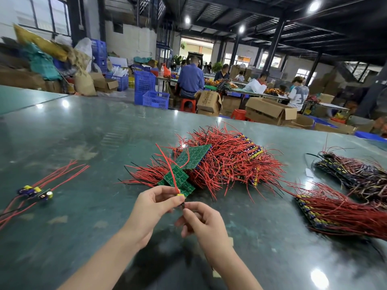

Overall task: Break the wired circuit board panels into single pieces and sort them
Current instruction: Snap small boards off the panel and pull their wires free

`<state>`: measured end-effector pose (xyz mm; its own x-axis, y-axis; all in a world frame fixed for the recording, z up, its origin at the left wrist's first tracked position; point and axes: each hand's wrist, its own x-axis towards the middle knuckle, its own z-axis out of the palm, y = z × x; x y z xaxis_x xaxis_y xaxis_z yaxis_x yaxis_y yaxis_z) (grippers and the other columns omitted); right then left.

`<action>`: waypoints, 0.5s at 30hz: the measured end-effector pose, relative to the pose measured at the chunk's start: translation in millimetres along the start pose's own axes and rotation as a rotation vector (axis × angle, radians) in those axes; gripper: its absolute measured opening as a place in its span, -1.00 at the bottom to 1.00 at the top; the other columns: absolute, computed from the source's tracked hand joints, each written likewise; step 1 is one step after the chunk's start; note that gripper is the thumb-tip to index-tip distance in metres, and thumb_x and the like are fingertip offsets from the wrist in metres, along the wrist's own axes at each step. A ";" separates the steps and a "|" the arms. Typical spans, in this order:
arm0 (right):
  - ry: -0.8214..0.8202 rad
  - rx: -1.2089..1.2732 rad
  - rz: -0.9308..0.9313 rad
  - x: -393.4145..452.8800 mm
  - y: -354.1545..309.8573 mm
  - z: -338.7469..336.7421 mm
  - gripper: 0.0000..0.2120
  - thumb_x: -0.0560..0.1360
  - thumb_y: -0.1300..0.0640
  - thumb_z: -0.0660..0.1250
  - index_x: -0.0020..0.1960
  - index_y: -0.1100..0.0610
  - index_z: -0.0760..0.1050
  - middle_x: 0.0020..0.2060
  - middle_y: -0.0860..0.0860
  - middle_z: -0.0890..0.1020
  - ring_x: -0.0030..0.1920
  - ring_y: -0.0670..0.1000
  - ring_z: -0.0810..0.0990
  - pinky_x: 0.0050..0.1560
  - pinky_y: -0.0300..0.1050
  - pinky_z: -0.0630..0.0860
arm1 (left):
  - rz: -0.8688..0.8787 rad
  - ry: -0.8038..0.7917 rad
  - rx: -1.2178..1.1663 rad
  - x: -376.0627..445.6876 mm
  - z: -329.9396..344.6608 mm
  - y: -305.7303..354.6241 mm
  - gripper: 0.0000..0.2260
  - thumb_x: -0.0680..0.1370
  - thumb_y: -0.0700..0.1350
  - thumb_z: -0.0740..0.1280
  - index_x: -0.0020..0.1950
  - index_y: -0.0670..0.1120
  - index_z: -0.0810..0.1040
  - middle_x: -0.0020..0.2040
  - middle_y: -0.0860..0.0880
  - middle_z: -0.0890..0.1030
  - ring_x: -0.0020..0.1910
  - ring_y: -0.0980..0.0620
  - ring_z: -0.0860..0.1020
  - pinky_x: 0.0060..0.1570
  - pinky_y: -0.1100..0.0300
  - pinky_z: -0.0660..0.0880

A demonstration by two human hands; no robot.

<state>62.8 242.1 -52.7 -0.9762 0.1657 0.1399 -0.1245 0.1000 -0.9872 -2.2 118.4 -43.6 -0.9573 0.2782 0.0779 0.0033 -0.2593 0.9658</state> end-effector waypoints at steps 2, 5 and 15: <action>-0.002 0.051 0.050 0.6 -0.5 0.1 -0.90 0.57 0.30 0.23 -0.03 0.16 0.51 -0.42 0.04 0.65 -0.53 -0.10 0.46 -0.40 -0.29 0.44 | -0.014 0.026 -0.054 1.2 -2.0 1.4 -0.86 0.36 -0.32 0.47 -0.12 -0.18 0.61 -0.30 -0.04 0.66 -0.31 0.10 0.54 -0.27 0.27 0.47; -0.012 0.120 0.099 1.6 -1.3 -1.3 -0.91 0.58 0.30 0.20 -0.04 0.20 0.47 -0.40 0.02 0.65 -0.51 -0.13 0.43 -0.40 -0.33 0.40 | -0.010 0.058 -0.092 3.1 -3.4 3.8 -0.87 0.37 -0.33 0.45 -0.13 -0.18 0.61 -0.31 -0.04 0.65 -0.30 0.07 0.53 -0.22 0.21 0.43; -0.071 0.314 0.267 0.4 -2.8 -0.2 -0.88 0.59 0.22 0.19 -0.06 0.17 0.49 -0.41 0.06 0.62 -0.52 -0.08 0.44 -0.47 -0.31 0.38 | -0.105 0.147 -0.295 10.6 -10.2 8.8 -0.89 0.43 -0.27 0.40 -0.15 -0.07 0.56 -0.32 0.01 0.66 -0.39 0.15 0.60 -0.37 0.31 0.49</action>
<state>62.7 242.1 -49.9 -0.9899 0.0766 -0.1193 0.0975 -0.2434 -0.9650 -15.3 109.6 -36.8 -0.9795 0.1868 -0.0751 -0.1604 -0.4985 0.8519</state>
